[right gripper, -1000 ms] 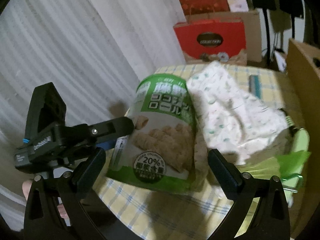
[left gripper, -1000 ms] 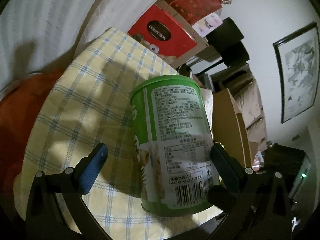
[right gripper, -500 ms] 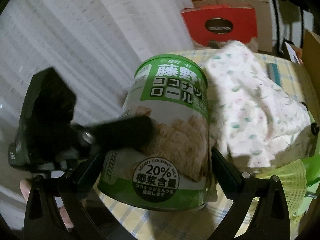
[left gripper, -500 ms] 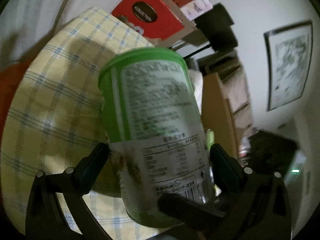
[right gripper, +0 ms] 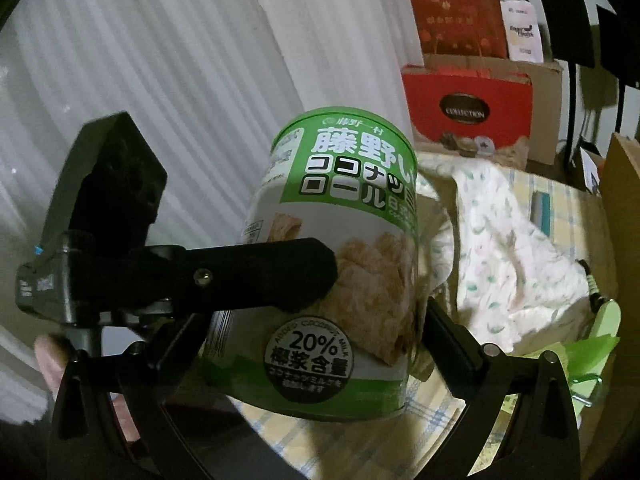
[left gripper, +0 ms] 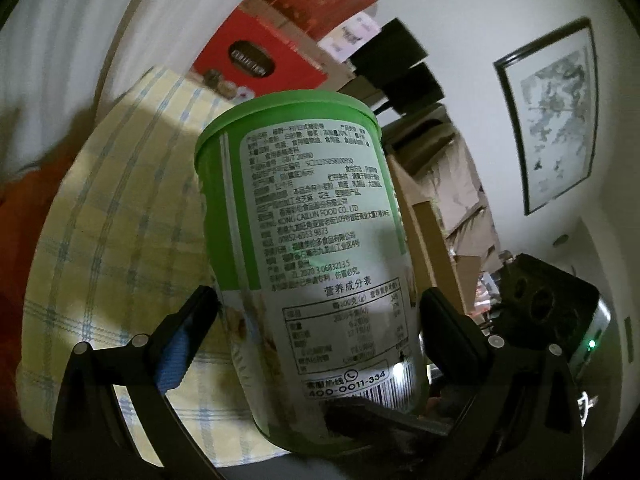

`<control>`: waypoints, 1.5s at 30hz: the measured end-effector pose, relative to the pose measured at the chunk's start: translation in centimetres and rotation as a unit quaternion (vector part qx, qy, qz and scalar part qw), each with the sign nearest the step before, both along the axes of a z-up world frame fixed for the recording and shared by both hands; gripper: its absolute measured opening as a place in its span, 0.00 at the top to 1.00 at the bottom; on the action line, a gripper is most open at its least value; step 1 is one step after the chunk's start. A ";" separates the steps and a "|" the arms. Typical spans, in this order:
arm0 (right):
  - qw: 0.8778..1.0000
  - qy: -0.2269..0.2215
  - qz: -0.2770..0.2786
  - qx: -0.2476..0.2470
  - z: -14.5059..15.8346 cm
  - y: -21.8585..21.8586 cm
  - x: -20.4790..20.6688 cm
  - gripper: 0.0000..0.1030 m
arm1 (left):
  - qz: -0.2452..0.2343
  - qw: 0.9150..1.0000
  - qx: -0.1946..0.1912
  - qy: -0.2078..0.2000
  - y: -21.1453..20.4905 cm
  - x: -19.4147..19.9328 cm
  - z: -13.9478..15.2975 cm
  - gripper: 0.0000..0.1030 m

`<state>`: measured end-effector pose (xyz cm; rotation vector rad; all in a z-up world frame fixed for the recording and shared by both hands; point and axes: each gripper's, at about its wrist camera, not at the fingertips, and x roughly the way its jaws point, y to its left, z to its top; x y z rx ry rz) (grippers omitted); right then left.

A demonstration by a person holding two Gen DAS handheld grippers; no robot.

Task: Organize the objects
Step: 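Grasp the green can between both tools and lift it off the table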

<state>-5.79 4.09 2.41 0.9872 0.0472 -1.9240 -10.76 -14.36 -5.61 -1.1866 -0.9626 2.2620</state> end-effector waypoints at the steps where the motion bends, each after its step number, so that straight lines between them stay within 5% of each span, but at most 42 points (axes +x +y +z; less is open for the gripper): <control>1: 1.000 -0.001 0.000 -0.002 0.6 0.2 0.0 0.02 | -0.002 1.000 -0.001 0.005 0.2 0.0 0.8 0.02; 16: 0.998 0.048 -0.007 -0.038 6.8 1.7 1.4 0.02 | -0.012 0.996 -0.039 0.076 2.3 1.8 8.8 0.02; 32: 0.998 -0.057 0.010 0.009 -2.9 -0.2 0.2 0.02 | -0.001 0.999 -0.016 -0.042 0.5 1.8 -2.2 0.02; 45: 0.997 -0.072 -0.002 0.031 -3.7 1.0 -0.3 0.02 | 0.004 0.997 -0.018 -0.070 0.2 2.4 -4.6 0.06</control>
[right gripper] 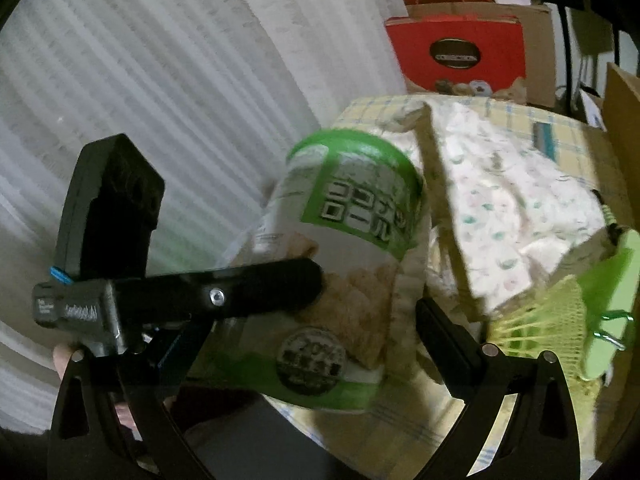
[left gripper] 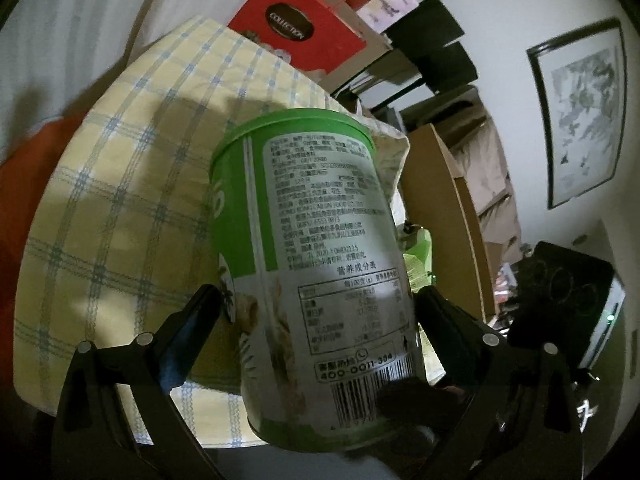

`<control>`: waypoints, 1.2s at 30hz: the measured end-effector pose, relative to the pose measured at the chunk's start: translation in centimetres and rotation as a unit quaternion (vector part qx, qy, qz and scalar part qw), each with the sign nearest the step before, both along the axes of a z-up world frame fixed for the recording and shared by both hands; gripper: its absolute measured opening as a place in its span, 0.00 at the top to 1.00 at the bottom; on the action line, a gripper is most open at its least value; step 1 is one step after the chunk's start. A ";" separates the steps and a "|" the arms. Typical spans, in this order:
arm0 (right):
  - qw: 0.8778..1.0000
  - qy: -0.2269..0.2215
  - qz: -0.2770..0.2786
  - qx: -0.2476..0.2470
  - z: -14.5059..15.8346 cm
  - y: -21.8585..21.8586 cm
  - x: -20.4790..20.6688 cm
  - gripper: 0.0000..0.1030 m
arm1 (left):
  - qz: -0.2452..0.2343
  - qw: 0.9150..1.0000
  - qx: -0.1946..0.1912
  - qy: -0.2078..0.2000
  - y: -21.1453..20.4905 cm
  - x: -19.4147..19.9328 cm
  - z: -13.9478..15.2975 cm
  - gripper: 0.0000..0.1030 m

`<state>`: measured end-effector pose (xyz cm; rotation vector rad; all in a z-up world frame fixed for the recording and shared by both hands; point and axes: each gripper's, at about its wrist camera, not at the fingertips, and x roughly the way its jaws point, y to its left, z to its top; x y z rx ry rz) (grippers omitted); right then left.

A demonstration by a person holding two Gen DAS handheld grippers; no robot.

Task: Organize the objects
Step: 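Grasp the green can between both tools and lift it off the table, then carry the held green can with both tools toward the cardboard tray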

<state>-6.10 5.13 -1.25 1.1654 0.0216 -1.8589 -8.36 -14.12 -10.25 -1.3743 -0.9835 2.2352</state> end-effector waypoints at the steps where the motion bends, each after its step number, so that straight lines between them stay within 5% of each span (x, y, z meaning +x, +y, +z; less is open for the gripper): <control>1: 1.000 0.005 -0.003 0.003 0.2 0.2 0.1 0.02 | 0.001 1.000 0.004 0.000 -0.2 0.1 -0.1 0.06; 6: 0.998 0.054 -0.023 0.039 1.6 1.3 1.0 0.02 | 0.004 1.000 0.006 0.004 -0.7 0.0 0.4 0.10; 9: 0.997 0.072 -0.029 0.021 2.8 2.6 1.3 0.02 | 0.007 1.000 0.002 0.001 -1.1 0.0 0.4 0.10; 19: 0.998 0.048 0.023 -0.028 2.8 0.9 1.8 0.05 | 0.015 1.000 0.025 -0.002 -2.3 0.2 -0.2 0.07; 36: 1.000 -0.001 0.024 0.018 -1.3 -3.1 1.1 0.00 | 0.000 0.999 0.036 -0.006 -2.7 -0.7 -0.5 0.06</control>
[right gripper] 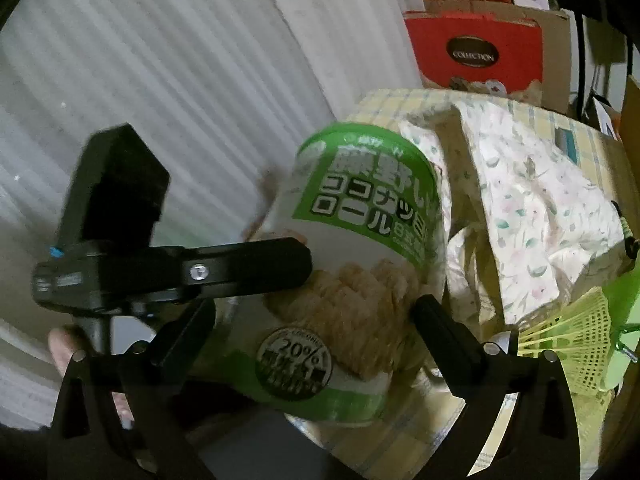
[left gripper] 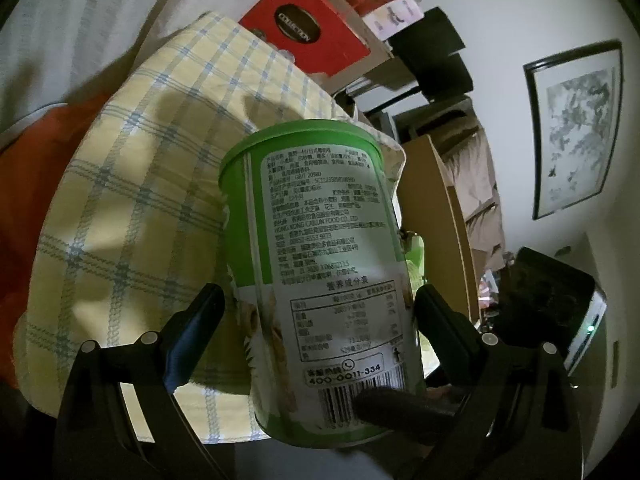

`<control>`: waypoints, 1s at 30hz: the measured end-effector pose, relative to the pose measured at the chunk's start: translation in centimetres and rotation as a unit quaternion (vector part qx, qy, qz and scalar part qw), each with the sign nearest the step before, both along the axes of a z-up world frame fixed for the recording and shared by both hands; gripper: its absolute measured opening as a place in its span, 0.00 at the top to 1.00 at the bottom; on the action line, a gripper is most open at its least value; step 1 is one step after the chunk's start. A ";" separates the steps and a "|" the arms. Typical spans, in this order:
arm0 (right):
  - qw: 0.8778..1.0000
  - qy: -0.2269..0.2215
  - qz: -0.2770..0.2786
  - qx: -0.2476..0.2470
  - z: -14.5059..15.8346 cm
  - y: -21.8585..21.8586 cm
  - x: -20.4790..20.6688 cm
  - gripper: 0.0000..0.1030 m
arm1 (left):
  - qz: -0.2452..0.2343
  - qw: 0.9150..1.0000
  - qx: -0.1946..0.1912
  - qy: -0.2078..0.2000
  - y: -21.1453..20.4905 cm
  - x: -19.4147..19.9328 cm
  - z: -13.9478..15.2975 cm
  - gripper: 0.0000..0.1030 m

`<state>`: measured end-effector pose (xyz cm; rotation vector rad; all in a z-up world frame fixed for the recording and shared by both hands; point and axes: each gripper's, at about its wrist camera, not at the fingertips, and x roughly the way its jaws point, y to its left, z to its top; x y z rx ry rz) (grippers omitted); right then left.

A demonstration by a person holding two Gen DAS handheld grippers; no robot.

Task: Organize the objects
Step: 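Carry the held green can with both tools toward the cardboard tray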

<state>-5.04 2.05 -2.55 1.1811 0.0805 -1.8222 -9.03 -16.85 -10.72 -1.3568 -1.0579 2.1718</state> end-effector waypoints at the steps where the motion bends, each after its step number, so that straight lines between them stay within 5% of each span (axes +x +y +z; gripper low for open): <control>1: 1.000 0.001 -0.002 -0.001 -0.1 0.0 0.0 0.00 | -0.001 1.000 0.000 0.000 0.1 -0.1 0.0 0.06; 15: 1.000 0.016 0.002 -0.002 0.0 -1.2 0.9 0.00 | 0.005 1.000 -0.003 -0.002 0.4 0.2 0.1 0.04; 30: 0.993 0.109 0.011 -0.033 8.3 0.8 3.7 0.00 | 0.015 0.995 -0.032 0.092 1.4 2.1 10.2 0.07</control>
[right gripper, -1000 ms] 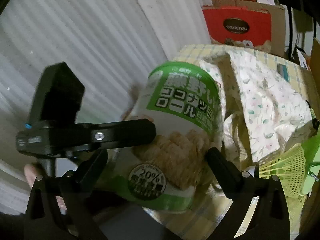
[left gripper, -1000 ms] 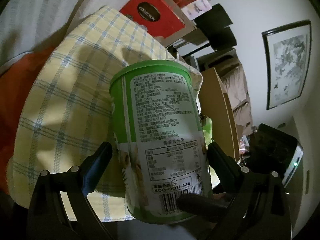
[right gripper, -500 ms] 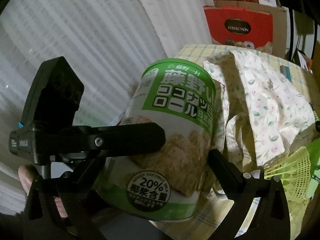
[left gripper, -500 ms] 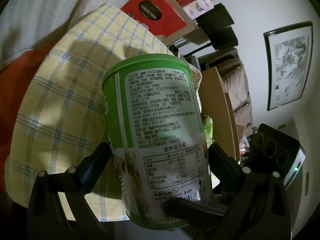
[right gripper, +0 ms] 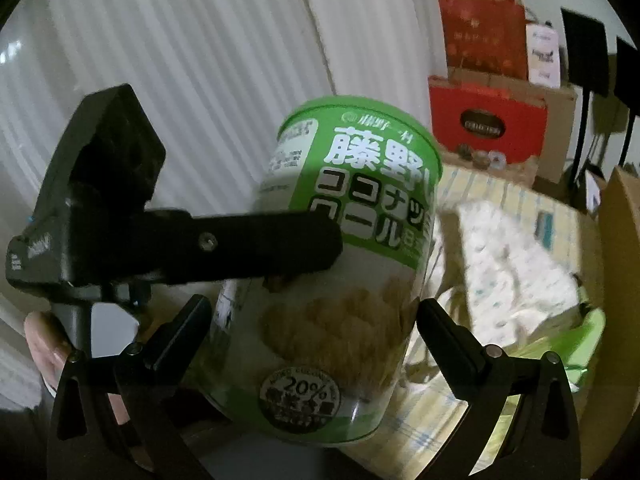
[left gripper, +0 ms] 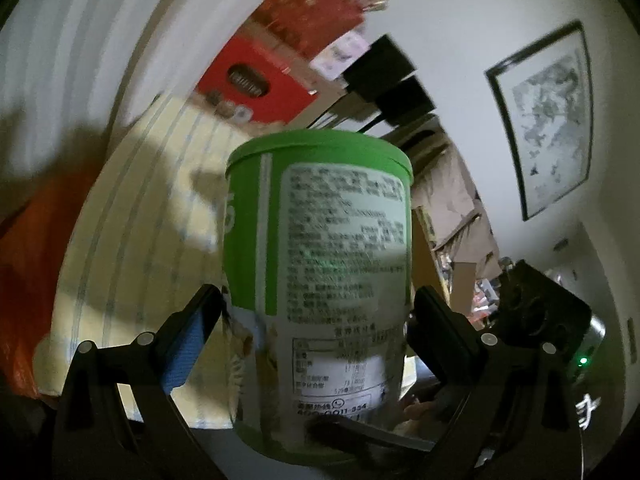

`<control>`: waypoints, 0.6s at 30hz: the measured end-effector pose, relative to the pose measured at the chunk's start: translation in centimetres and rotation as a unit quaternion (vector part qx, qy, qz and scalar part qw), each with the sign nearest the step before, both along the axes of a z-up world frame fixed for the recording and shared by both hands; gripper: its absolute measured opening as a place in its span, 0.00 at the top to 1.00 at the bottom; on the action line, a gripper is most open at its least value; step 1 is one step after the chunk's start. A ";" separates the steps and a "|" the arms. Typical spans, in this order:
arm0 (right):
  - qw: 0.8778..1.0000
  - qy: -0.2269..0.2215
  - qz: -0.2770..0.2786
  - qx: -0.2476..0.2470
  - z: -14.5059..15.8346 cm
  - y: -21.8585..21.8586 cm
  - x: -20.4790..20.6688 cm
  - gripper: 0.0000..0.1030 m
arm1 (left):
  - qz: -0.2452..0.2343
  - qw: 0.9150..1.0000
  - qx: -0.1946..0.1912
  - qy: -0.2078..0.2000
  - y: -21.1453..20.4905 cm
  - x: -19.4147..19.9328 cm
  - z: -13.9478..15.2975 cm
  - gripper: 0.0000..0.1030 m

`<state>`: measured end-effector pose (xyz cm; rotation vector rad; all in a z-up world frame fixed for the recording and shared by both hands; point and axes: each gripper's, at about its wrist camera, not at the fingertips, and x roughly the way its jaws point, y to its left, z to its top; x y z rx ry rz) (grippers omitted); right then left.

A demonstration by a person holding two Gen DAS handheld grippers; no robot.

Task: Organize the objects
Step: 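Carry the held green can with both tools toward the cardboard tray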

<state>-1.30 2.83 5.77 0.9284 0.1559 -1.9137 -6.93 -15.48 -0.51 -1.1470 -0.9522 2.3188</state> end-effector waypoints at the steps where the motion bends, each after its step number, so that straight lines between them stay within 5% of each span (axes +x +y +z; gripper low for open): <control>1: 1.000 0.003 -0.003 -0.003 0.6 0.1 -0.4 0.01 | -0.002 1.000 -0.005 0.007 0.4 -0.1 0.9 0.07; 8: 0.998 0.026 -0.047 -0.029 3.8 3.2 -1.6 0.02 | -0.031 0.998 -0.032 0.042 4.4 -0.5 5.4 0.06; 18: 0.992 0.034 -0.122 -0.020 4.9 10.0 -3.2 0.03 | -0.072 0.996 -0.026 0.041 12.0 -3.3 6.5 0.05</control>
